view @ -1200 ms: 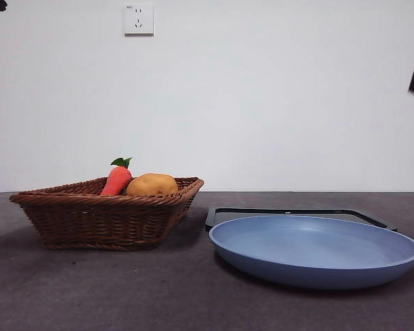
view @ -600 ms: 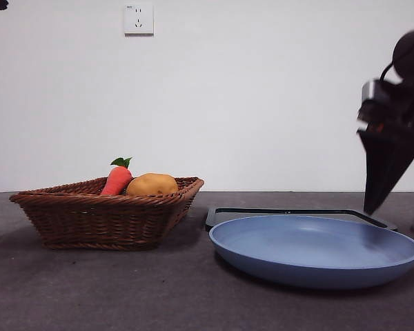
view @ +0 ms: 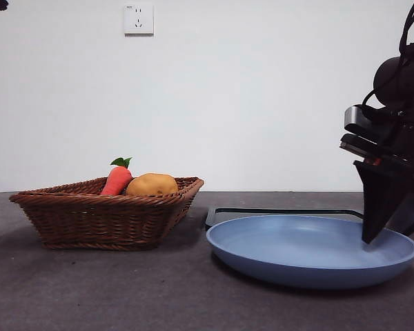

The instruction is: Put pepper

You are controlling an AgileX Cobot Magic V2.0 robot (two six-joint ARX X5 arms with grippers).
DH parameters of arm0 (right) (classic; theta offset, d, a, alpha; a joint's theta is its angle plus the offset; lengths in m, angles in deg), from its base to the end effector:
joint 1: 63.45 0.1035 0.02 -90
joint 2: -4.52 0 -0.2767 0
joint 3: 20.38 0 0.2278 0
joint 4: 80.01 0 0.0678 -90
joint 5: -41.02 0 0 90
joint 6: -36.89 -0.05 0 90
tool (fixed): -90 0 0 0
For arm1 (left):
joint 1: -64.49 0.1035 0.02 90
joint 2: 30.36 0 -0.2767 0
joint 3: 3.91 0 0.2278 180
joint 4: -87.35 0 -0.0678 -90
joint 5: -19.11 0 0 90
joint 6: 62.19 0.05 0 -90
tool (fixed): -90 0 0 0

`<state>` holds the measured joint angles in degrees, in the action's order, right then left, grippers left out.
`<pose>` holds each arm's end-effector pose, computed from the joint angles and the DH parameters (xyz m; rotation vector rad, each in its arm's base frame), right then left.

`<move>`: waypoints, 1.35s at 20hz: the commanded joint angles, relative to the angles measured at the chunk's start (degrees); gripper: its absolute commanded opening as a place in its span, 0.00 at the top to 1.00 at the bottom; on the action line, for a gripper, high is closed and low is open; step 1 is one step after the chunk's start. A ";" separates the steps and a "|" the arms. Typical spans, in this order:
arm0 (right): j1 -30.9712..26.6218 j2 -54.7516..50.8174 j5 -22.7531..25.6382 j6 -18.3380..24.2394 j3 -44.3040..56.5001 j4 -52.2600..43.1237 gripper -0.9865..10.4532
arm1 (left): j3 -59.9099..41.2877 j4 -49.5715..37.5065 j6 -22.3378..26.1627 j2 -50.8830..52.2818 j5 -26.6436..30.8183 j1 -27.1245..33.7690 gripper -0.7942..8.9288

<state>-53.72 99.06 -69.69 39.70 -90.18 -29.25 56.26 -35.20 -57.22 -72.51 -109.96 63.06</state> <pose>0.2705 0.0643 0.1731 0.0866 1.3132 0.4836 0.1130 -0.0343 0.2919 -0.1464 0.6338 -0.7055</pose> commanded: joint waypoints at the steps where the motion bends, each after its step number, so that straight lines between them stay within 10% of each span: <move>1: 0.20 1.25 0.13 -0.28 -0.90 -0.68 0.89 | 0.94 -0.55 0.83 -0.20 0.02 -0.11 0.52; 13: 0.07 -3.48 1.16 -2.38 -0.96 0.85 0.91 | 1.38 -2.32 1.27 -4.00 5.66 -3.23 0.52; 27: 0.07 -28.92 1.18 -2.36 -1.05 11.08 0.91 | 30.64 1.79 13.11 -49.53 28.94 -18.58 0.52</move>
<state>-53.76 69.71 -68.29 37.56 -90.26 -17.78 86.05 -33.56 -46.18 -120.94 -81.37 44.83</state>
